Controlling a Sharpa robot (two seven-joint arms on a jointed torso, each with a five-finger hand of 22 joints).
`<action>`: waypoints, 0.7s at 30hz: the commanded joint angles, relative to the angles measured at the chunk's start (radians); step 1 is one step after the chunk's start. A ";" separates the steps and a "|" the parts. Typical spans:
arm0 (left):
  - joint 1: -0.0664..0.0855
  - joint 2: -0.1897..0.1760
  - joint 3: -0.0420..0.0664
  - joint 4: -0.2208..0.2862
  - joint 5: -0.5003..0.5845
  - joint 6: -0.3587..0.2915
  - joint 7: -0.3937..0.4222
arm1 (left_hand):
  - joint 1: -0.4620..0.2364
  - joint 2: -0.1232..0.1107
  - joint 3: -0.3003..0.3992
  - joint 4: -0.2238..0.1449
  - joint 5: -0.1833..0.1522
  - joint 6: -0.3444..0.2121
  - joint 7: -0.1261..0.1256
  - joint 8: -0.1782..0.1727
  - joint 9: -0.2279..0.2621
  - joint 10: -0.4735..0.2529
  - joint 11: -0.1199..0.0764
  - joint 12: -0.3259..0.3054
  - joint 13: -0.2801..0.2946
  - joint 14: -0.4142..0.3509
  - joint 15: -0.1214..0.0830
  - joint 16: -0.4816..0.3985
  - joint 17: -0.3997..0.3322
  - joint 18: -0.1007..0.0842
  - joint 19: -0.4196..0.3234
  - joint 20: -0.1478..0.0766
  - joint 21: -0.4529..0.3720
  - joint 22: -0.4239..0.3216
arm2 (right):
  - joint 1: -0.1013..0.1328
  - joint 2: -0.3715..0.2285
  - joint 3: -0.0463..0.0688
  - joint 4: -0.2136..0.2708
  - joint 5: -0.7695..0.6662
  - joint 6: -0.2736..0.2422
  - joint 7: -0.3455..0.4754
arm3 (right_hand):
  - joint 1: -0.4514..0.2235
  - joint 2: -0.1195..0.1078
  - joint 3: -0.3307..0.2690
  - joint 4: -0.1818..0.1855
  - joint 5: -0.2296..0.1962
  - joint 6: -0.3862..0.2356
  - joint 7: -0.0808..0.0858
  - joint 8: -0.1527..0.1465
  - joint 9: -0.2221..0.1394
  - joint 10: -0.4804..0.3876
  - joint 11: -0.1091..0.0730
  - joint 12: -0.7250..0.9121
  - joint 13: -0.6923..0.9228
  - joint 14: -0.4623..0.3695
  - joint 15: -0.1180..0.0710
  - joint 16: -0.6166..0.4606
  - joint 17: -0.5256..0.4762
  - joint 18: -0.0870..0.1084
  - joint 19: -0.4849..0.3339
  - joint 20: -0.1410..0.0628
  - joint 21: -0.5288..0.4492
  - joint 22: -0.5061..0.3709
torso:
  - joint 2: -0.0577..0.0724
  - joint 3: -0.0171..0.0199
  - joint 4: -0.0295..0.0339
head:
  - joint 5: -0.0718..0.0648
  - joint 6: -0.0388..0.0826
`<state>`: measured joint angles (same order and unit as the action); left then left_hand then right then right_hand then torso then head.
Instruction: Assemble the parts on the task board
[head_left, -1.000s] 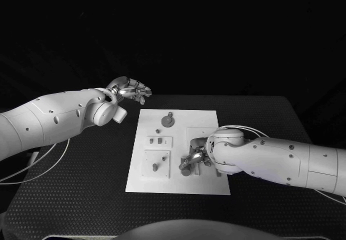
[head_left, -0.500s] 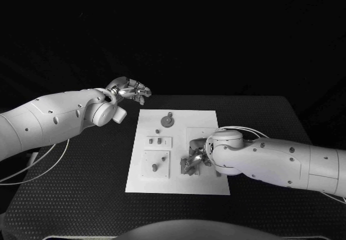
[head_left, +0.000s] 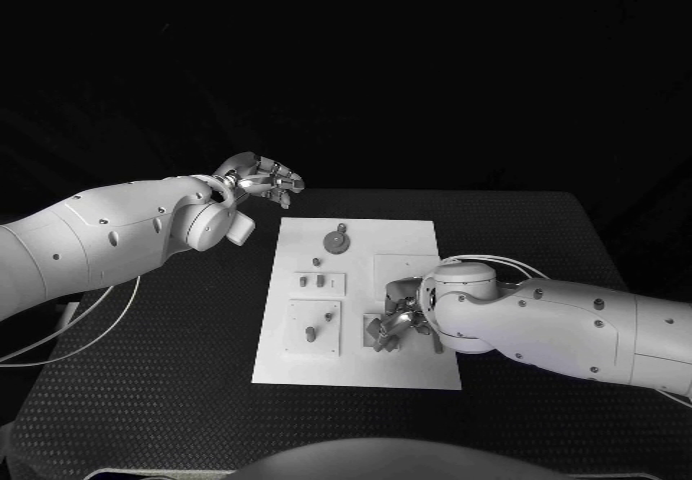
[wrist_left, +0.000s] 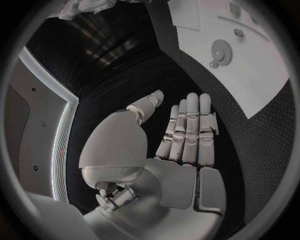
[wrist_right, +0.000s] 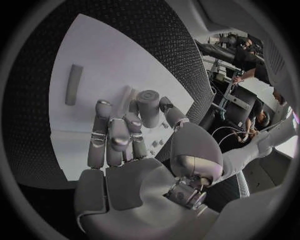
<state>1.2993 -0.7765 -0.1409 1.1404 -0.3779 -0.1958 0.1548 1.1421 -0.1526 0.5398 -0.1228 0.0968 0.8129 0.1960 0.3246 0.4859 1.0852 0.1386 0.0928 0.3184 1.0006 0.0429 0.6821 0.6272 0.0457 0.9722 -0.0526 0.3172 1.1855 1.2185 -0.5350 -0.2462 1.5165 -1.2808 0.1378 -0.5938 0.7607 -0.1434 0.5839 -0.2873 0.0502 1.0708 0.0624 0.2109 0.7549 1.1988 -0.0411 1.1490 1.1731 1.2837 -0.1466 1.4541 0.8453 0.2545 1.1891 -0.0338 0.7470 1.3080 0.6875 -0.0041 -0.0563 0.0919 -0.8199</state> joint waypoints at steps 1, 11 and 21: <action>0.001 0.000 0.000 0.001 0.004 0.013 0.005 | -0.014 0.002 0.000 0.009 0.007 -0.007 -0.002 0.004 -0.002 -0.004 0.003 0.006 0.000 0.005 -0.001 -0.007 0.002 0.011 0.005 -0.005 -0.005 0.002 | 0.003 -0.008 0.000 0.004 -0.039 -0.033 0.010 | 0.028 0.018 0.002 -0.005 -0.003 0.002 0.008 -0.003 0.002 -0.003 0.000 -0.005 0.000 -0.004 0.002 -0.004 -0.001 0.007 -0.003 0.003 -0.004 0.017 | 0.000 -0.0008 -0.0011 | 0.001 0.002; 0.001 0.001 0.000 0.001 0.004 0.014 0.004 | -0.015 0.003 0.000 0.011 0.008 -0.007 -0.002 0.004 -0.002 -0.004 0.003 0.006 0.000 0.005 -0.001 -0.008 0.002 0.011 0.005 -0.005 -0.005 0.002 | 0.024 -0.033 0.000 0.008 0.112 -0.131 0.041 | -0.030 0.105 -0.034 0.023 -0.003 0.017 0.006 0.001 0.002 0.017 -0.002 0.010 0.011 -0.002 0.001 -0.002 0.000 0.007 0.001 0.010 -0.006 0.016 | -0.001 -0.0006 -0.0007 | -0.002 0.005; 0.001 0.001 0.000 0.002 0.004 0.015 0.004 | -0.015 0.003 0.000 0.012 0.008 -0.007 -0.003 0.004 -0.002 -0.004 0.003 0.006 0.000 0.005 -0.001 -0.008 0.003 0.011 0.005 -0.005 -0.006 0.002 | 0.026 -0.020 0.000 -0.025 0.229 -0.113 0.042 | -0.094 0.149 -0.048 0.040 -0.003 0.028 0.002 -0.004 -0.010 0.029 -0.005 0.014 0.014 -0.003 -0.003 0.002 0.003 0.007 -0.001 0.008 -0.007 0.018 | 0.000 -0.0011 -0.0011 | -0.005 0.007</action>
<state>1.2994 -0.7767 -0.1411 1.1403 -0.3778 -0.1947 0.1534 1.1368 -0.1474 0.5399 -0.1174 0.0997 0.8129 0.1960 0.3246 0.4850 1.0852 0.1386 0.0928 0.3184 1.0005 0.0429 0.6782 0.6289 0.0379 0.9722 -0.0526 0.3172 1.1862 1.2435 -0.5575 -0.2461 1.4970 -1.1288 0.0240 -0.5610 0.6776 0.0053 0.5322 -0.2546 0.0424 1.0801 0.0547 0.2067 0.7477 1.2206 -0.0447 1.1618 1.1879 1.2826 -0.1448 1.4542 0.8470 0.2533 1.1911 -0.0287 0.7431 1.3077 0.6870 -0.0047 -0.0575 0.0880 -0.8133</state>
